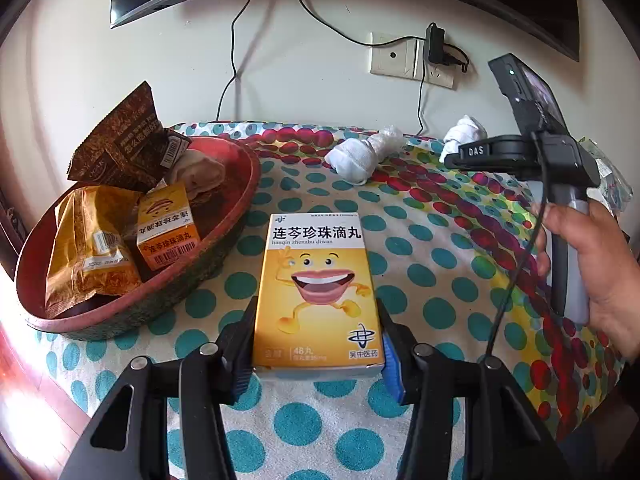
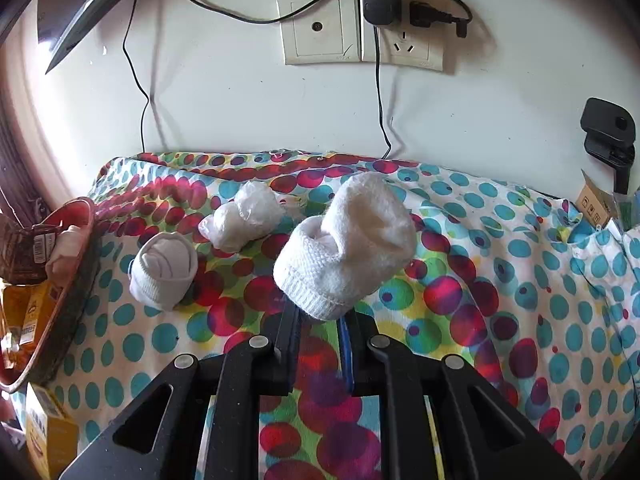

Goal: Organize objects
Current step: 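Lift the yellow medicine box with the left gripper while the right gripper grasps a white sock, then lower the yellow medicine box into the red tray and open the left gripper, then move the right gripper over the red tray and release the white sock, then grasp another white sock on the cloth with the right gripper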

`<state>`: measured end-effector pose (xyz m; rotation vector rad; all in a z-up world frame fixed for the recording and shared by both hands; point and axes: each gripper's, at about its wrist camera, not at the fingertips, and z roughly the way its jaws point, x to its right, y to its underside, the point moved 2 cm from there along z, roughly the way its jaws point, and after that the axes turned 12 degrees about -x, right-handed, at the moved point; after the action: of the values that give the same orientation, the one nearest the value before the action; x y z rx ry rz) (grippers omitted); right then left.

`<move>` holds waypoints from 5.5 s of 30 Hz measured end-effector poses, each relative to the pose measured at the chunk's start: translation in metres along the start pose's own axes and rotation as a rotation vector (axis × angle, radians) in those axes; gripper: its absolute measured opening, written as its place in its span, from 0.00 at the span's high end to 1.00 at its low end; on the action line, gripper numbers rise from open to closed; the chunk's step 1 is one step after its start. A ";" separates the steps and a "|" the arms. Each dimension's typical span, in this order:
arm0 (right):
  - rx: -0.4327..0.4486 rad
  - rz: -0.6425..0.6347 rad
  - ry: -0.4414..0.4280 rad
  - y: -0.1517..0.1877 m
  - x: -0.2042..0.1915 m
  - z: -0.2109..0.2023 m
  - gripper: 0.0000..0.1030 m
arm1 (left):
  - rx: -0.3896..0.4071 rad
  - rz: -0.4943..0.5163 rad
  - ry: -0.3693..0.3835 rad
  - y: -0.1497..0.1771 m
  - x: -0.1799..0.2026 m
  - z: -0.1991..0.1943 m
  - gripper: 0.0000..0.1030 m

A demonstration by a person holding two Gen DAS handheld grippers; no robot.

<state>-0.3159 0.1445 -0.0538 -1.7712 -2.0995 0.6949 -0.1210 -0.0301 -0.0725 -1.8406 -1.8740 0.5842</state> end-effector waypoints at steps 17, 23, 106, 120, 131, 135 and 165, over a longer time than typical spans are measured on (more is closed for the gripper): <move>-0.040 0.263 -0.139 0.031 0.060 0.003 0.85 | 0.032 -0.087 -0.158 -0.026 -0.055 -0.038 0.50; -0.052 0.291 -0.184 0.032 0.066 0.007 0.85 | 0.042 -0.201 -0.225 -0.043 -0.117 -0.055 0.50; 0.049 -0.083 -0.119 0.016 -0.107 -0.091 0.81 | -0.042 -0.296 -0.194 -0.010 -0.191 -0.038 0.37; -0.087 -0.489 -0.311 0.066 -0.327 -0.064 0.81 | -0.051 -0.404 -0.188 0.046 -0.226 -0.081 0.36; -0.067 -0.475 -0.305 0.067 -0.313 -0.066 0.80 | -0.043 -0.400 -0.220 0.050 -0.233 -0.078 0.36; 0.072 -0.214 -0.112 0.042 -0.186 -0.080 0.00 | -0.014 -0.390 -0.202 0.047 -0.228 -0.081 0.36; 0.046 -0.229 -0.053 0.002 -0.175 -0.048 0.78 | -0.006 -0.317 -0.198 0.042 -0.200 -0.075 0.36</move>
<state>-0.2556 -0.0190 -0.0013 -1.4732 -2.2557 0.7255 -0.0410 -0.2304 -0.0408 -1.4887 -2.2406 0.6671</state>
